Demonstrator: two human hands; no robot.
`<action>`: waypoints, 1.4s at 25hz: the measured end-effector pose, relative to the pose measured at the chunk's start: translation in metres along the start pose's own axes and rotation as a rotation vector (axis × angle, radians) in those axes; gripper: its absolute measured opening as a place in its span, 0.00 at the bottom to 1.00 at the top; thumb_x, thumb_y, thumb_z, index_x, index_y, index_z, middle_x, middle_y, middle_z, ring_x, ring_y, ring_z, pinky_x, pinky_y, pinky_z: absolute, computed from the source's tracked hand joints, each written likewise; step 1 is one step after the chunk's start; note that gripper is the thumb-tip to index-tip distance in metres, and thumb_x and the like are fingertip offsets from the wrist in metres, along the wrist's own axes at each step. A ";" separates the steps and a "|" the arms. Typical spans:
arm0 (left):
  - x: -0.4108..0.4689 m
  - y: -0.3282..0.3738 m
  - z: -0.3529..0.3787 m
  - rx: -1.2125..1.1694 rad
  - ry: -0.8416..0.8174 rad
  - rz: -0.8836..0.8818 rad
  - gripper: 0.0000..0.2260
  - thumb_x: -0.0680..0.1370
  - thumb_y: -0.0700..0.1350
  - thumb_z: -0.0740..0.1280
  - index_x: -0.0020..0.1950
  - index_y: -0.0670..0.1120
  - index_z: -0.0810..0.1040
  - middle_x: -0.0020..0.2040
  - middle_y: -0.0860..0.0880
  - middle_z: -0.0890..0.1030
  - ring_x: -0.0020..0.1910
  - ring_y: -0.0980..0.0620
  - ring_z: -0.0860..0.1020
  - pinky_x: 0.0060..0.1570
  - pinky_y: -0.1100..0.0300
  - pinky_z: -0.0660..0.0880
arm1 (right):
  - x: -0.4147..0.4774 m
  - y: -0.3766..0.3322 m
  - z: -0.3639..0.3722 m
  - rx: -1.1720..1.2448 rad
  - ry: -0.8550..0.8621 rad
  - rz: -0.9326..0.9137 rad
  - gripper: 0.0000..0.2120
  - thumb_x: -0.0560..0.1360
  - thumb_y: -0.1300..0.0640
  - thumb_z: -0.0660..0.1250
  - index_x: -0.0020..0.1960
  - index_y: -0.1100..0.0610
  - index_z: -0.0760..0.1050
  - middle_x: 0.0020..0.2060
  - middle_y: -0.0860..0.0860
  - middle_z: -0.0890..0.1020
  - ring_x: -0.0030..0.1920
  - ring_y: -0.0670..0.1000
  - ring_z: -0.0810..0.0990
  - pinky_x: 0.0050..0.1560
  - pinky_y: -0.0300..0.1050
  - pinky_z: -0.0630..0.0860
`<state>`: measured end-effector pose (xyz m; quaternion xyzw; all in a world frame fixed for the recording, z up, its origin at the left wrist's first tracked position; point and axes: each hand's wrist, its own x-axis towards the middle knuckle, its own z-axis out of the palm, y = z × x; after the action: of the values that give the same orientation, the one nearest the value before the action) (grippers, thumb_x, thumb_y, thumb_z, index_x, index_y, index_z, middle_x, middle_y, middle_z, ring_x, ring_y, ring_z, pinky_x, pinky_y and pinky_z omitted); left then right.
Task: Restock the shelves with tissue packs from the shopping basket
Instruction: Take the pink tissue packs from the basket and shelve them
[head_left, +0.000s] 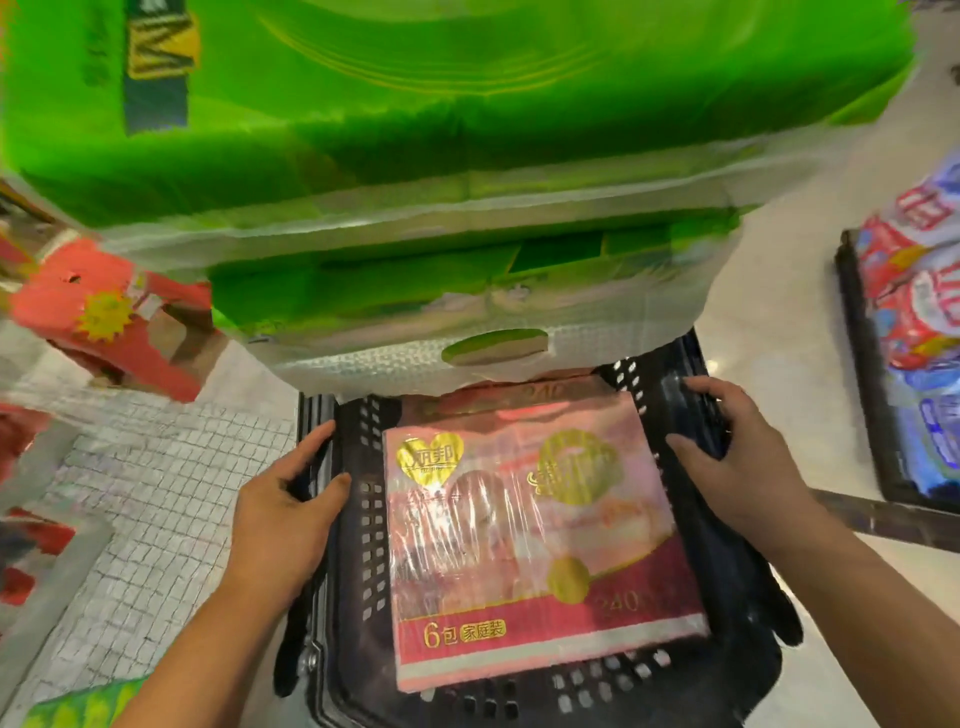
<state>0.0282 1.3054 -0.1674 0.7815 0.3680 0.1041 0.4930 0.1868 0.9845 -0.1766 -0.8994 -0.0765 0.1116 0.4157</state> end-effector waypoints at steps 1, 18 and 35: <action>-0.010 0.013 0.017 0.013 -0.046 0.038 0.25 0.74 0.36 0.71 0.59 0.64 0.74 0.55 0.57 0.79 0.42 0.72 0.77 0.48 0.70 0.76 | -0.017 0.015 -0.024 0.000 0.051 0.029 0.25 0.73 0.65 0.72 0.67 0.53 0.69 0.50 0.47 0.76 0.48 0.49 0.76 0.51 0.40 0.68; -0.287 0.172 0.377 0.139 -0.780 0.378 0.23 0.74 0.37 0.71 0.64 0.58 0.75 0.56 0.53 0.81 0.50 0.62 0.79 0.48 0.67 0.77 | -0.338 0.289 -0.334 0.168 0.657 0.593 0.24 0.75 0.59 0.70 0.67 0.47 0.68 0.52 0.49 0.78 0.46 0.48 0.79 0.44 0.40 0.75; -0.583 0.363 0.853 0.315 -1.448 0.804 0.23 0.73 0.34 0.71 0.66 0.51 0.76 0.53 0.56 0.80 0.43 0.68 0.78 0.49 0.74 0.73 | -0.483 0.529 -0.597 0.206 1.259 1.114 0.24 0.72 0.63 0.72 0.59 0.40 0.71 0.51 0.52 0.78 0.54 0.53 0.78 0.51 0.41 0.71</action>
<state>0.2349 0.2300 -0.1634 0.7864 -0.3351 -0.3080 0.4178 -0.0974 0.0973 -0.1394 -0.6575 0.6343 -0.2153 0.3450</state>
